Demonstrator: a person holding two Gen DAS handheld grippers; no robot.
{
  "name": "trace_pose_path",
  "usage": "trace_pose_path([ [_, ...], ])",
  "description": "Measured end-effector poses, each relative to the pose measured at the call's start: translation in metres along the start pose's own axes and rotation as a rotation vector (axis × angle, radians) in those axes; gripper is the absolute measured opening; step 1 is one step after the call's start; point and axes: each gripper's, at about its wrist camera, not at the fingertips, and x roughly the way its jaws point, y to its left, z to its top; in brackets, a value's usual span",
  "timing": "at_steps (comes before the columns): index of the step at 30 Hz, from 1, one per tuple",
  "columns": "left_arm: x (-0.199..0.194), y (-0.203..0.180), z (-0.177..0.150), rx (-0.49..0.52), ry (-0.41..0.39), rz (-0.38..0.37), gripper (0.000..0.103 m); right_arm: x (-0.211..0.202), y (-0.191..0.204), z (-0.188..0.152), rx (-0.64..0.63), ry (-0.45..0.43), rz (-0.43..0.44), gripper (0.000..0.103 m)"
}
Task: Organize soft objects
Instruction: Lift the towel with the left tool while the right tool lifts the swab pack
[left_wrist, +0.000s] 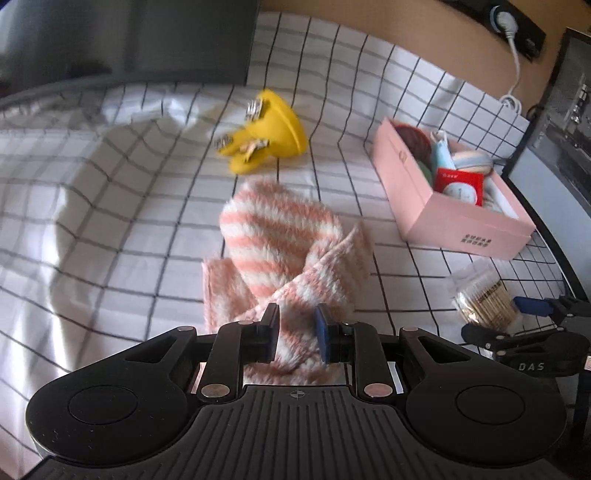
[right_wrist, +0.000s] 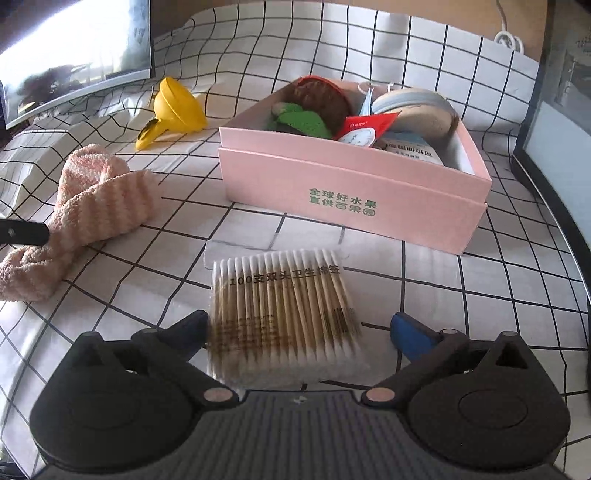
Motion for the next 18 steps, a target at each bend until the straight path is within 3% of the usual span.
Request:
trace_pose_path([
  [3, -0.003, -0.006, 0.003, 0.034, -0.006, -0.005, 0.024, -0.002, 0.0, -0.004, -0.001, -0.03, 0.001, 0.103],
  [7, 0.019, -0.017, 0.001, 0.081, 0.055, 0.006, 0.028, -0.004, 0.0, -0.01, -0.002, -0.071, 0.003, 0.103],
  [8, 0.023, -0.022, -0.001, 0.101, 0.057, 0.009, 0.042, -0.004, 0.0, -0.01, -0.003, -0.072, 0.004, 0.103],
  [9, 0.025, -0.026, -0.001, 0.116, 0.057, 0.016, 0.062, -0.004, 0.0, -0.01, -0.002, -0.073, 0.004, 0.103],
  [11, 0.029, -0.03, 0.001, 0.12, 0.081, -0.026, 0.079, -0.004, 0.0, -0.01, -0.002, -0.075, 0.005, 0.103],
  [14, 0.033, -0.034, 0.001, 0.134, 0.095, -0.068, 0.08, -0.004, 0.0, -0.011, -0.002, -0.076, 0.005, 0.103],
  [18, 0.032, -0.03, 0.0, 0.132, 0.048, 0.002, 0.066, -0.004, 0.0, -0.011, -0.001, -0.076, 0.004, 0.103],
])
